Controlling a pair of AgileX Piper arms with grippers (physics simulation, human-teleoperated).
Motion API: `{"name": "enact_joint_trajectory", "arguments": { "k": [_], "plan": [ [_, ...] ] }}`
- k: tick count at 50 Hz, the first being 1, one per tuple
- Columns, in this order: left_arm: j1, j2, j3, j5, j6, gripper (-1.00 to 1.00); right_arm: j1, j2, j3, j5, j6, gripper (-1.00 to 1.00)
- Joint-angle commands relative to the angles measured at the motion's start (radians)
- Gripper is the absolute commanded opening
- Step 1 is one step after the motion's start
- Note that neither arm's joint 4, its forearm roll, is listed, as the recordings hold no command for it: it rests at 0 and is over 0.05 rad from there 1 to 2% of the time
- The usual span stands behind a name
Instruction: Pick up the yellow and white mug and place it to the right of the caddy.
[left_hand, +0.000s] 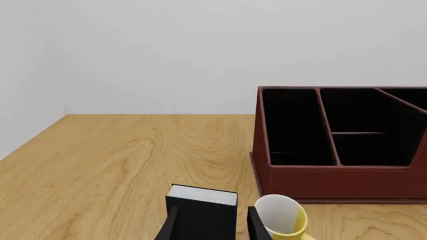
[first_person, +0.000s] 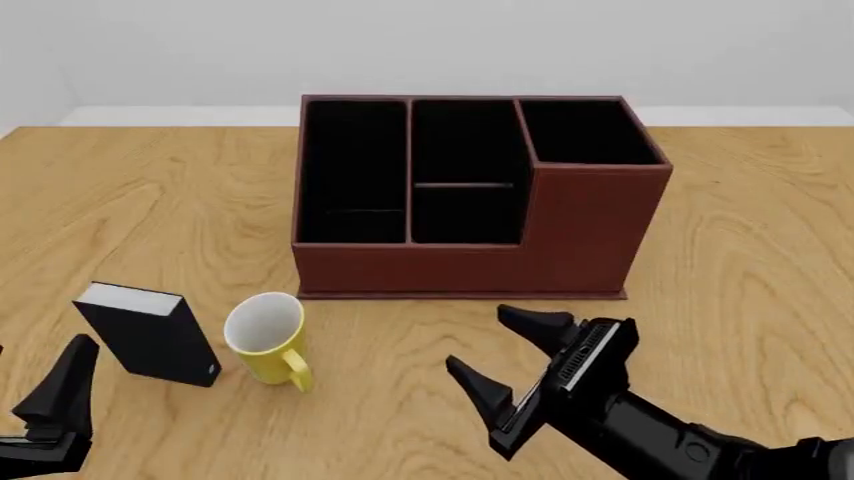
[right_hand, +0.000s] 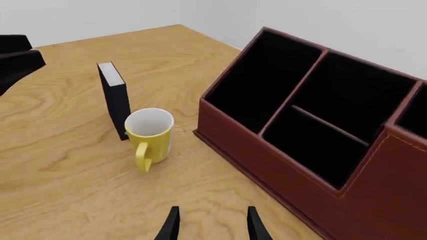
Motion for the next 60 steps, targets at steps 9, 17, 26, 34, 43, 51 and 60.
{"name": "enact_joint_trajectory", "arguments": {
  "k": [9, 17, 26, 34, 43, 51, 60],
  "plan": [
    [0.0, 0.0, 0.0, 0.0, 0.0, 1.0, 0.048, 0.128, -0.079, -0.034, -0.031, 1.0],
    [0.0, 0.0, 0.0, 0.0, 0.0, 1.0, 0.076, 0.202, -0.123, -0.054, -0.023, 1.0],
    [0.0, 0.0, 0.0, 0.0, 0.0, 1.0, 0.097, 0.233, -0.16, -0.04, -0.026, 1.0],
    [0.0, 0.0, 0.0, 0.0, 0.0, 1.0, 0.12, 0.275, -0.204, -0.027, -0.032, 1.0],
    [0.0, 0.0, 0.0, 0.0, 0.0, 1.0, 0.137, 0.313, -0.256, -0.006, -0.034, 1.0],
    [0.0, 0.0, 0.0, 0.0, 0.0, 1.0, 0.153, 0.348, -0.299, 0.011, -0.036, 1.0],
    [0.0, 0.0, 0.0, 0.0, 0.0, 1.0, 0.157, 0.377, -0.334, 0.023, -0.03, 1.0]
  ]
}}
